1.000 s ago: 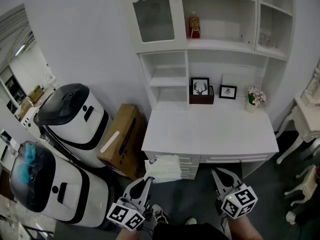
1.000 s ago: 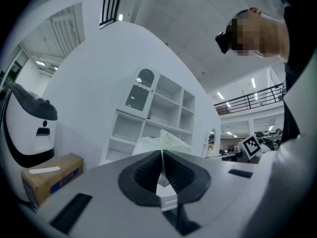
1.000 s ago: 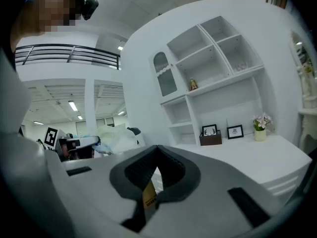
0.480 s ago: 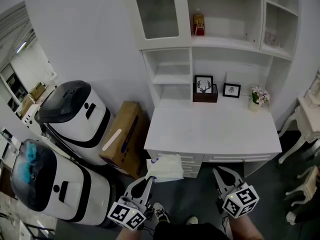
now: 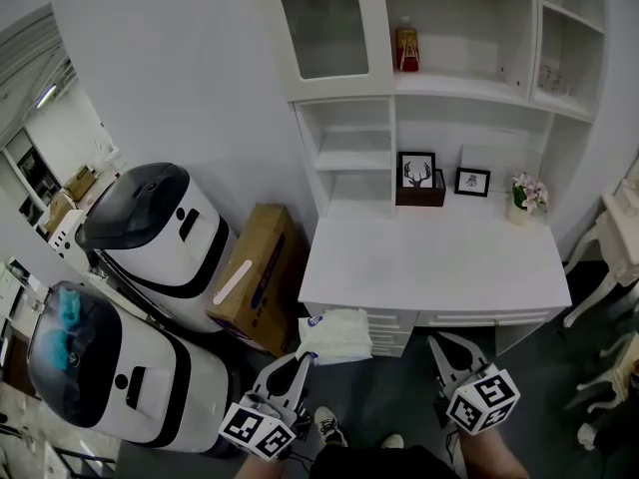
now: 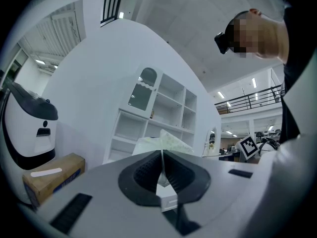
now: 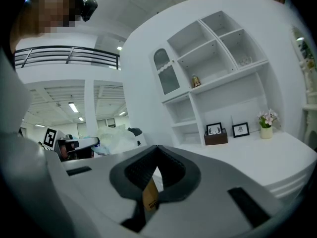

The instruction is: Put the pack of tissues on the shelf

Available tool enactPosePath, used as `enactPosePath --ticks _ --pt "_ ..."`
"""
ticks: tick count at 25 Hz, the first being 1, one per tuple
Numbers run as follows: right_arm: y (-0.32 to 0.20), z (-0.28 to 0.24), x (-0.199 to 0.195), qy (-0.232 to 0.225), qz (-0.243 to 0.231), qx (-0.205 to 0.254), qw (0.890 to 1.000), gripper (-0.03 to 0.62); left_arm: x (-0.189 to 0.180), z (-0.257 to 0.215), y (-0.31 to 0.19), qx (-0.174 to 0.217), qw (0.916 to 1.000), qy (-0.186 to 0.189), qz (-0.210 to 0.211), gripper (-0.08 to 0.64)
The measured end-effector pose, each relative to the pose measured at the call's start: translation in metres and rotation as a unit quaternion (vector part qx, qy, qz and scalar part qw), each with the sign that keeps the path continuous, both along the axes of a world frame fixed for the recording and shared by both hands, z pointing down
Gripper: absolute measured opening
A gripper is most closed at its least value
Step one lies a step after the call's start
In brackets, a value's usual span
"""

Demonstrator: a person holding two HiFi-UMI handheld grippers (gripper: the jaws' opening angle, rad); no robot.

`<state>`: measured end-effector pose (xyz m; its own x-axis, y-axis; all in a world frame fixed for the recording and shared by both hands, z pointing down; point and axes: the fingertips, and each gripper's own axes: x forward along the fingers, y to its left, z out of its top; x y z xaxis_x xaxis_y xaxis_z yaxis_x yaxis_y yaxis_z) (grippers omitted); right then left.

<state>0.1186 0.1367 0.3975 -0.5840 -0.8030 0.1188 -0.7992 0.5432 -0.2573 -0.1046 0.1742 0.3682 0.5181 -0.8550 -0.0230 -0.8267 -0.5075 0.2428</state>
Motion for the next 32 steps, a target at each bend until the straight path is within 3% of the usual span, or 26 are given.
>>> enactPosePath --ticks 32 --pt "-0.09 0.001 -0.09 -0.008 0.049 -0.021 0.999 0.005 -0.084 0.006 -0.103 -0.012 0.9985 0.012 0.051 0.011"
